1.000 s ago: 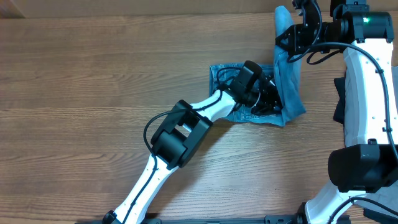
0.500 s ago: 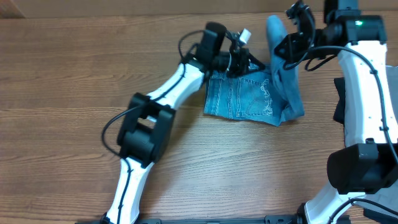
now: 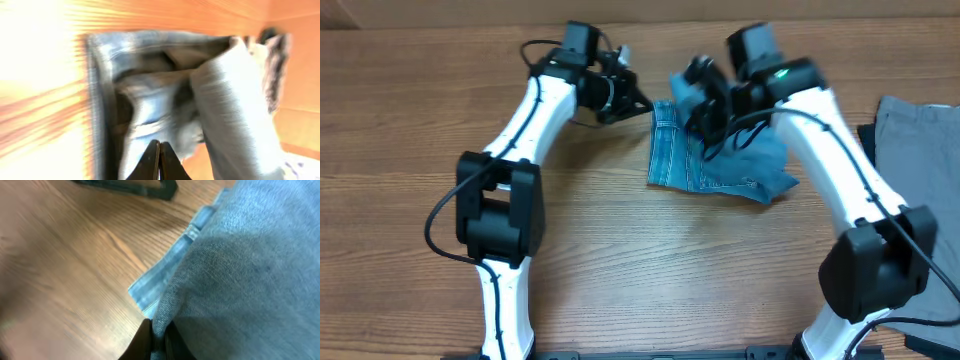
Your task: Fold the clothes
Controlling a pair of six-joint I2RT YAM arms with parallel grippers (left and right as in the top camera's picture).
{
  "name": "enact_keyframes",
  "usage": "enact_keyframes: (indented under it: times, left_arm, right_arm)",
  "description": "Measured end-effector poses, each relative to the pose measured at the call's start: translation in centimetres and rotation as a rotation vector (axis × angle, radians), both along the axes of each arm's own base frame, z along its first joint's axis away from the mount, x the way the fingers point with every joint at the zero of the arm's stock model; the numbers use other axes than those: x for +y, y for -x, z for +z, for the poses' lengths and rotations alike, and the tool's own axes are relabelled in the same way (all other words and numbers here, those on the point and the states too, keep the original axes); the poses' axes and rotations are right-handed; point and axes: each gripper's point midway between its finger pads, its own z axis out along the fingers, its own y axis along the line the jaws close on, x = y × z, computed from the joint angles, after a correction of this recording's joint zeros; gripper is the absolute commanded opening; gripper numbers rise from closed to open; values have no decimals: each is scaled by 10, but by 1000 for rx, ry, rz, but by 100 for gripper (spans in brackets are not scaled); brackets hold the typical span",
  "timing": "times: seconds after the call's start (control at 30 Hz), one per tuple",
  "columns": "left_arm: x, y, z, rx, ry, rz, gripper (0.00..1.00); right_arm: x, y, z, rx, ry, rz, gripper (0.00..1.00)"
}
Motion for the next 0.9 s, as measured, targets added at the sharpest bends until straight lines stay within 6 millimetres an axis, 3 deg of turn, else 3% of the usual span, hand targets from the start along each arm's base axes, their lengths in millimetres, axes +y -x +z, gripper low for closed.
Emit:
enact_keyframes:
  times: [0.1,0.3,0.37,0.5,0.57,0.67,0.8,0.87,0.9]
  left_arm:
    - [15,1,-7,-5,-46,-8,4]
    - [23,3,-12,-30,-89,-37,4]
    - [24,4,-13,-34,-98,-45,4]
    - [26,3,-14,-47,-112,-53,4]
    - [30,2,-15,-52,-138,-44,4]
    - [42,-2,-2,-97,-212,-9,4]
    - [52,-6,54,-227,-258,39,4]
    - [52,-2,83,-289,-259,53,4]
    - [49,1,97,-317,-256,55,4]
  right_arm:
    - [12,8,-34,1,9,10,4]
    - [22,24,-71,28,10,-14,6]
    - [22,28,-75,42,13,-17,36]
    - [24,29,-75,57,3,-34,46]
    - [24,29,-73,65,-3,-48,70]
    - [31,21,-56,57,-33,-61,73]
    - [43,5,-12,-1,-101,-59,72]
    - [45,1,13,-33,-130,-75,66]
    - [44,0,27,-50,-147,-91,53]
